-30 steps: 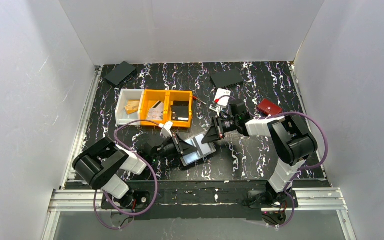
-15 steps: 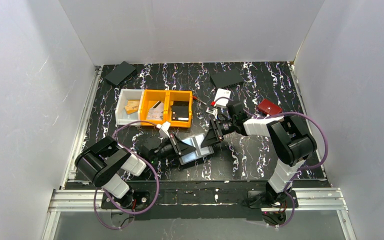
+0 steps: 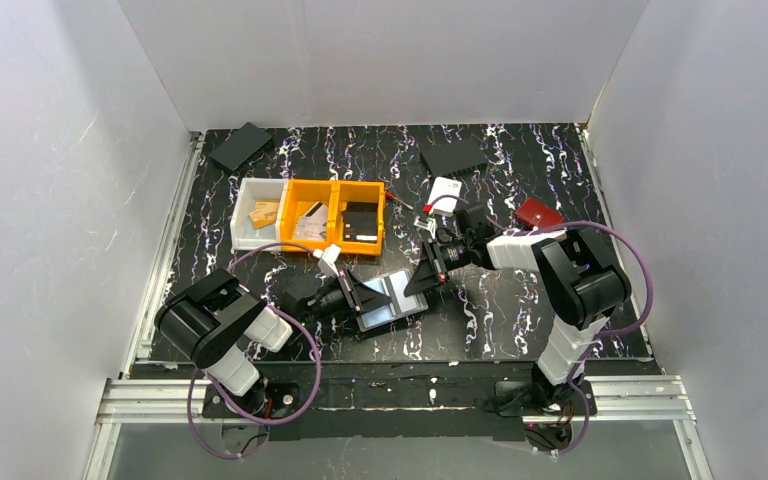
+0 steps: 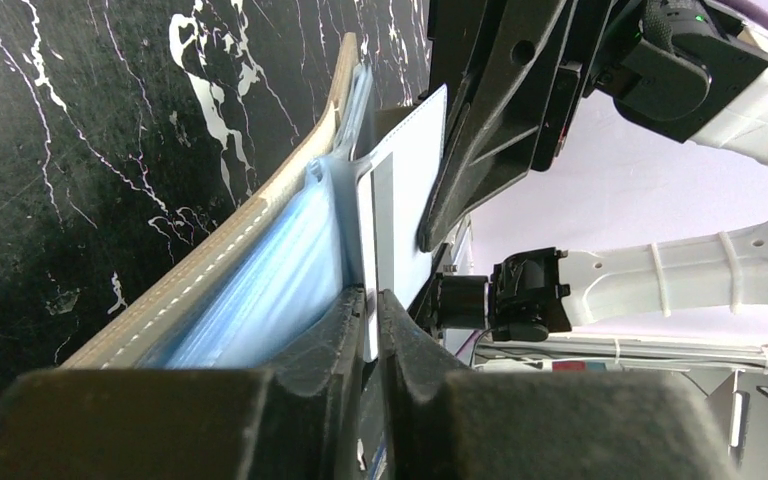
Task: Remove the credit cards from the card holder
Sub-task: Remove the credit card from the card holder.
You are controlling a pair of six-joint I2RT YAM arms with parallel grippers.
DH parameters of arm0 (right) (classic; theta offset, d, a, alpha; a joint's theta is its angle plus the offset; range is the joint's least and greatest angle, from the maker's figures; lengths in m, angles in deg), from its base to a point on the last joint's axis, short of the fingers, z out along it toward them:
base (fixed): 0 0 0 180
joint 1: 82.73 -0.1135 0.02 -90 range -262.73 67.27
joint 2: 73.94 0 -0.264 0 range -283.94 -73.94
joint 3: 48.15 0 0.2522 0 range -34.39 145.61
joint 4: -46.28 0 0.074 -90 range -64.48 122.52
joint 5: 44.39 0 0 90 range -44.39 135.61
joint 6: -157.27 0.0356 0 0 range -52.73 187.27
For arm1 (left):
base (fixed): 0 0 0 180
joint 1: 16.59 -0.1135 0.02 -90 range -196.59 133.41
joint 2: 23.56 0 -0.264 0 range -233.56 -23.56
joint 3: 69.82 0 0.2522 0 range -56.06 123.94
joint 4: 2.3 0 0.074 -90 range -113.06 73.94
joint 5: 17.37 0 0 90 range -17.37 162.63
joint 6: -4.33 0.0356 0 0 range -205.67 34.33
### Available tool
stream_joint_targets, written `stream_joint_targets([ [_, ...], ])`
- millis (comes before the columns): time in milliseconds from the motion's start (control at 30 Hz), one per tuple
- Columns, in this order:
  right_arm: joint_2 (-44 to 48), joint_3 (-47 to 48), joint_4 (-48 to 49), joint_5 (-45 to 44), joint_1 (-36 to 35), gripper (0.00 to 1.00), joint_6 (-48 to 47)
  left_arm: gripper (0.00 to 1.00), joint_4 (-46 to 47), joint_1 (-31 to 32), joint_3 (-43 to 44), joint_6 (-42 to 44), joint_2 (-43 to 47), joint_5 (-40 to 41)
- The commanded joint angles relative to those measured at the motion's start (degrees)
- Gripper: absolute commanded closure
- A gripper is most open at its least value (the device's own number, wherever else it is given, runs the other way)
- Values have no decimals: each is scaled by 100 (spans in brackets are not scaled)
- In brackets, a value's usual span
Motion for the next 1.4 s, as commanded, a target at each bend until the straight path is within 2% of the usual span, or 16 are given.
stream_joint_targets([
  [0, -77, 200, -40, 206, 4, 99, -57, 84, 340, -30, 107, -33, -23, -235],
  [67, -71, 175, 85, 252, 4, 99, 51, 72, 340, -30, 131, -70, -23, -241],
  [133, -46, 140, 211, 285, 4, 99, 165, 65, 340, -32, 145, -89, -36, -241],
  [233, -18, 109, 357, 318, 4, 99, 297, 60, 340, -34, 172, -122, -98, -253],
  [333, 1, 74, 470, 354, 4, 99, 405, 60, 347, -33, 237, -165, -218, -291],
  [533, 19, 42, 574, 345, -4, 99, 497, 69, 400, -30, 422, -313, -395, -337],
  [667, -11, 41, 574, 312, -3, 99, 490, 92, 435, -28, 482, -326, -399, -398],
  [733, -16, 44, 565, 310, -4, 99, 488, 100, 437, -31, 476, -323, -390, -425],
  [833, -22, 95, 387, 276, 10, 98, 339, 100, 454, -64, 376, -264, -353, -428],
  [900, -29, 153, 180, 249, 30, 88, 157, 100, 457, -127, 270, -217, -294, -437],
  [967, -46, 160, 153, 247, 48, 85, 132, 100, 455, -201, 169, -166, -269, -485],
  [1233, -192, 236, -71, 213, 58, 88, -74, 100, 455, -374, -10, -91, -332, -704],
  [1367, -264, 307, -364, 80, 97, 93, -341, 100, 442, -466, -93, -104, -356, -753],
])
